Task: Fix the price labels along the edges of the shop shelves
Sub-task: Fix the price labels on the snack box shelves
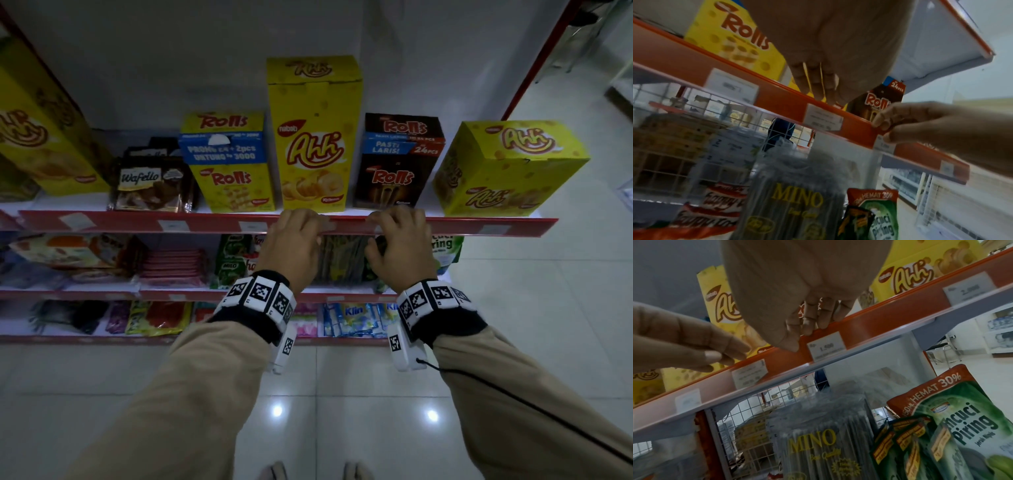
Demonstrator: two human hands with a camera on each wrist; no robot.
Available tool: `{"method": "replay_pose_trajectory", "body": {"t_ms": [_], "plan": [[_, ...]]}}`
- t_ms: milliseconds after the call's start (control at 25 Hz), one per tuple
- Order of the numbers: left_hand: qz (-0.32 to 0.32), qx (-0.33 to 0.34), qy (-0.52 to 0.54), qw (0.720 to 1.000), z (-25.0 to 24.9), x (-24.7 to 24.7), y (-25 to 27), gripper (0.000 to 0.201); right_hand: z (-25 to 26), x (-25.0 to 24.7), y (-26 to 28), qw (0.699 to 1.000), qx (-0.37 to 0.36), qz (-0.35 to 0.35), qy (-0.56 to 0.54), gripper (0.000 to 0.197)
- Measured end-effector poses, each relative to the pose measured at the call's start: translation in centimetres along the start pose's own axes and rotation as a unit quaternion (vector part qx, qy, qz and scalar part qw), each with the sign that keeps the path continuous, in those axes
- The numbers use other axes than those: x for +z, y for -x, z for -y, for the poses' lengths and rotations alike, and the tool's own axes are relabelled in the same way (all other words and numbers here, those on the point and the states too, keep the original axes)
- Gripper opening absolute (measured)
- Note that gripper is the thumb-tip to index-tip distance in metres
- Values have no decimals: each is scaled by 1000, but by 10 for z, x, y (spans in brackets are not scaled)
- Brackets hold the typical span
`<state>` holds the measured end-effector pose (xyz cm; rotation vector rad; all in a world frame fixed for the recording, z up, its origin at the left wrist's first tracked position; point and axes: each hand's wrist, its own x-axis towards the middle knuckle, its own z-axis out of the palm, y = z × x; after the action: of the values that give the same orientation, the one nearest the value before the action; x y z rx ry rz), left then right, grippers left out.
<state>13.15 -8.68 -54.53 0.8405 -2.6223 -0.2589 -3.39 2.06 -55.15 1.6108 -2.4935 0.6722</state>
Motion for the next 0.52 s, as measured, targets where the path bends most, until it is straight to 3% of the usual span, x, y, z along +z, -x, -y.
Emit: {"method": "replay_pose_trajectory", "body": {"t_ms": [240, 400, 520], "plan": [[32, 17, -131, 991, 31, -1, 20, 54, 37, 16, -3, 998, 27, 17, 51, 38], [23, 18, -135, 990, 35, 0, 16, 57, 44, 18, -5, 998, 24, -9, 62, 32], [23, 28, -114, 993, 37, -1, 12, 58, 49, 22, -11, 998, -23, -51, 9, 21]]}}
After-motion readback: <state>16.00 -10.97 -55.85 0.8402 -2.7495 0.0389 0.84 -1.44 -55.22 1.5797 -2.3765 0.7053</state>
